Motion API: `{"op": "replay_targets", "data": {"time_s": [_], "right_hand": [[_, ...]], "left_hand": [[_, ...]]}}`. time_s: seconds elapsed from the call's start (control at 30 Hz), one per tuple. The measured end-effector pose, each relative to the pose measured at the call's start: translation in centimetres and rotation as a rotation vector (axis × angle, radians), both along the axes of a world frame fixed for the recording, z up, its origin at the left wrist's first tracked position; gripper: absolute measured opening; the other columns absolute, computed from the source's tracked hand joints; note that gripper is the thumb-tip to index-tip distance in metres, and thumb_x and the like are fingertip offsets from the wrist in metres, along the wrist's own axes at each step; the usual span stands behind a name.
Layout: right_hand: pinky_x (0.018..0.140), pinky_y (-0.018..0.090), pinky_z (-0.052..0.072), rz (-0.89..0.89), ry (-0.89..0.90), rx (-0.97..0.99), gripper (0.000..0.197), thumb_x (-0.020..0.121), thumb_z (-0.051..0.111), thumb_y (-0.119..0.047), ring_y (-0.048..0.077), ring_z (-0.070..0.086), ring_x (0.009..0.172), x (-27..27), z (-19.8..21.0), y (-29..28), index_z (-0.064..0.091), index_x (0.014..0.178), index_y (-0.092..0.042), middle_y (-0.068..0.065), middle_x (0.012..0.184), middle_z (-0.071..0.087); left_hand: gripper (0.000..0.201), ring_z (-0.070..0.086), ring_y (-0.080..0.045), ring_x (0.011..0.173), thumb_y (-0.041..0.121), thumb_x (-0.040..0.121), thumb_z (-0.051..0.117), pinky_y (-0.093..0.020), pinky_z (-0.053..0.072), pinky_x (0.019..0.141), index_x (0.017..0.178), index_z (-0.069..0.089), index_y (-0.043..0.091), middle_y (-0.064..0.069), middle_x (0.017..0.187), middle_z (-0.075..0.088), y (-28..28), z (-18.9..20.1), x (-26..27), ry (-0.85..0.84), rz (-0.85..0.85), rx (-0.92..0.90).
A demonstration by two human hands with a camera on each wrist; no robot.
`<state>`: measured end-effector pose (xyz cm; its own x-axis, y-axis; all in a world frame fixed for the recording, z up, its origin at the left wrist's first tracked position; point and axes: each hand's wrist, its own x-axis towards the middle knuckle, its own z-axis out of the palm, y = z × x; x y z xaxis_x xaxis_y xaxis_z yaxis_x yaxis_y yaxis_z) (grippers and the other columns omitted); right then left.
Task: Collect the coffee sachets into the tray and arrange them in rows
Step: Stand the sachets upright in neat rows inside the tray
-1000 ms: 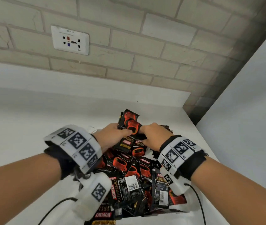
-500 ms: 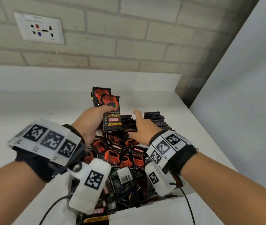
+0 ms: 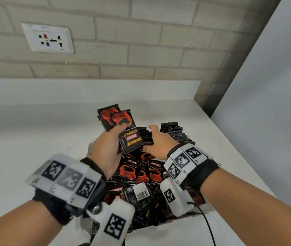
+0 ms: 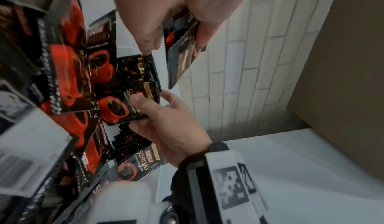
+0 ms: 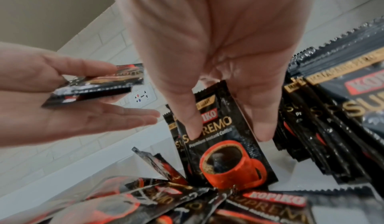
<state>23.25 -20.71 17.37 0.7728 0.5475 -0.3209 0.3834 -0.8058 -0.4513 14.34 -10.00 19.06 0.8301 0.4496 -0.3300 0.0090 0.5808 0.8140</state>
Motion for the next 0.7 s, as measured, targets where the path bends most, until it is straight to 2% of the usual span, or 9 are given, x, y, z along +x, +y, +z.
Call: {"op": "replay_targets", "data": {"time_s": [0.13,0.23,0.3,0.37,0.47,0.53,0.6,0.67,0.7], "right_hand": [[0.082,0.025,0.038,-0.091,0.06,0.115,0.077,0.09,0.057,-0.02,0.027,0.053,0.112,0.2,-0.6,0.1,0.006,0.146,-0.012,0.015,0.127,0.051],[0.093,0.029,0.04,-0.2,0.149,0.246,0.084,0.088,0.061,-0.019,0.025,0.053,0.114,0.3,-1.7,0.5,0.001,0.146,-0.012,0.013,0.127,0.052],[0.096,0.029,0.037,-0.256,0.219,0.315,0.085,0.087,0.061,-0.018,0.024,0.051,0.117,0.3,-2.1,0.6,0.001,0.147,-0.012,0.011,0.131,0.05],[0.094,0.028,0.038,-0.301,0.263,0.361,0.074,0.086,0.061,-0.014,0.025,0.053,0.114,0.4,-2.4,0.8,0.015,0.144,-0.012,0.011,0.127,0.053],[0.095,0.043,0.046,-0.311,0.287,0.408,0.057,0.078,0.065,-0.014,0.029,0.059,0.102,0.5,-2.7,1.1,0.04,0.129,-0.009,0.013,0.112,0.061],[0.092,0.049,0.048,-0.3,0.303,0.436,0.054,0.073,0.065,-0.012,0.032,0.061,0.097,0.8,-2.9,0.9,0.046,0.124,-0.008,0.012,0.106,0.061],[0.094,0.049,0.046,-0.27,0.305,0.439,0.036,0.076,0.062,-0.005,0.033,0.06,0.098,0.9,-2.3,0.6,0.055,0.112,-0.009,0.013,0.099,0.062],[0.095,0.048,0.045,-0.255,0.295,0.416,0.022,0.078,0.062,-0.007,0.033,0.061,0.098,1.0,-1.9,0.4,0.061,0.1,-0.011,0.016,0.098,0.065],[0.094,0.048,0.045,-0.257,0.296,0.407,0.024,0.076,0.064,-0.012,0.033,0.062,0.097,1.1,-2.0,0.5,0.061,0.1,-0.01,0.016,0.099,0.066]], "left_hand": [[0.013,0.06,-0.019,0.075,0.011,0.094,0.049,-0.03,0.05,0.076,0.087,0.059,0.01,-0.007,0.085,0.064,-0.9,-0.2,1.9,0.048,0.001,-0.059],[0.013,0.06,-0.019,0.074,0.011,0.093,0.049,-0.032,0.05,0.076,0.084,0.058,0.011,-0.005,0.081,0.063,-1.6,-0.7,2.7,0.051,0.042,-0.112],[0.012,0.062,-0.023,0.084,0.011,0.093,0.049,-0.037,0.049,0.086,0.086,0.059,0.012,-0.007,0.086,0.064,-2.0,-0.8,3.0,0.04,0.052,-0.145],[0.011,0.062,-0.026,0.092,0.012,0.093,0.05,-0.041,0.048,0.093,0.087,0.06,0.011,-0.009,0.092,0.064,-2.4,-0.9,3.2,0.035,0.058,-0.171],[0.014,0.06,-0.022,0.084,0.012,0.094,0.049,-0.039,0.047,0.091,0.085,0.059,0.01,-0.008,0.087,0.063,-2.8,-1.0,3.5,0.028,0.054,-0.187],[0.013,0.06,-0.025,0.093,0.012,0.094,0.049,-0.041,0.046,0.098,0.086,0.06,0.01,-0.011,0.095,0.064,-3.0,-1.1,3.6,0.04,0.046,-0.182],[0.011,0.059,-0.029,0.104,0.014,0.094,0.05,-0.042,0.044,0.1,0.092,0.059,0.008,-0.015,0.106,0.063,-2.9,-1.2,3.8,0.068,0.033,-0.187],[0.012,0.06,-0.028,0.102,0.015,0.094,0.05,-0.04,0.045,0.099,0.095,0.059,0.007,-0.013,0.104,0.063,-2.8,-1.2,4.1,0.096,0.019,-0.191],[0.012,0.061,-0.026,0.097,0.016,0.094,0.05,-0.039,0.046,0.097,0.094,0.059,0.007,-0.012,0.099,0.064,-2.7,-1.1,4.3,0.104,0.009,-0.191]]}}
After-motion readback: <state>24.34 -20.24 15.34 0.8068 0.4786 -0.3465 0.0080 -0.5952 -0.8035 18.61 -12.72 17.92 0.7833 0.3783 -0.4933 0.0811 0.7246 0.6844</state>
